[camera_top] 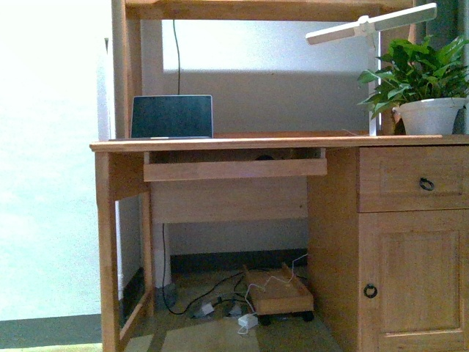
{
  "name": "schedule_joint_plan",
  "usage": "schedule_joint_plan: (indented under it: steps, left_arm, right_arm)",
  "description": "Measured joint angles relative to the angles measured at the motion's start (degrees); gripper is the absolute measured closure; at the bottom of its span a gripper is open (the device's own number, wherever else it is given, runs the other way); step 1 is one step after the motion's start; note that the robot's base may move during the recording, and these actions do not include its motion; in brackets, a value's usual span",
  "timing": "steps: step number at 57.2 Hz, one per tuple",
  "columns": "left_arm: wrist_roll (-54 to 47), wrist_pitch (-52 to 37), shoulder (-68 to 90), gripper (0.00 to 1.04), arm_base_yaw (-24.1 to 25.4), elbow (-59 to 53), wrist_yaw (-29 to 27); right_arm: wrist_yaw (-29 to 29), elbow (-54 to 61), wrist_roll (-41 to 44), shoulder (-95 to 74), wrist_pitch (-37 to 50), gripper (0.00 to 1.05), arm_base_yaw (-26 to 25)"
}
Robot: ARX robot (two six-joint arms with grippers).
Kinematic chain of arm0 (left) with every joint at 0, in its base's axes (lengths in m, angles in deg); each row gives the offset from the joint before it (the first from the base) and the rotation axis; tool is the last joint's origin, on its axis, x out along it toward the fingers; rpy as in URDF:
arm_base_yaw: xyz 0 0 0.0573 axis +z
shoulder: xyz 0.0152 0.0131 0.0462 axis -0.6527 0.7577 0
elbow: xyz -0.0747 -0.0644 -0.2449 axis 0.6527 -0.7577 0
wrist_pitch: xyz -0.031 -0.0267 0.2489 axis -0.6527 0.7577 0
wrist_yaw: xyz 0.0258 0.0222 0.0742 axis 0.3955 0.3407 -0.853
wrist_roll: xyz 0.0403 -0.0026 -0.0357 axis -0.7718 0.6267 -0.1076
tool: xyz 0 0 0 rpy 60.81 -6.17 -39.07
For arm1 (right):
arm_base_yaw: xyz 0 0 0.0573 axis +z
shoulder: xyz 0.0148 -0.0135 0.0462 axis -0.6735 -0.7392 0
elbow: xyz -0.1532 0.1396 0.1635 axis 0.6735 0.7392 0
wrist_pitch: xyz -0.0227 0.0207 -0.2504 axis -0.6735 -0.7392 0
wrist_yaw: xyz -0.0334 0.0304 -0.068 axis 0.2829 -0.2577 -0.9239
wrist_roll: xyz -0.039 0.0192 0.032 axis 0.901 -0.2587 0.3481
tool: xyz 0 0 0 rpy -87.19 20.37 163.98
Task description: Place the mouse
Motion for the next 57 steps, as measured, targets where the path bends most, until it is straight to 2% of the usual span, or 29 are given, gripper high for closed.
schedule_joint_plan:
  steps: [57]
  left_arm:
    - [0.0, 0.0, 0.0, 0.08, 0.0, 0.0, 0.0]
  right_arm:
    - [0.0, 0.0, 0.0, 0.0, 0.0, 0.07, 0.0]
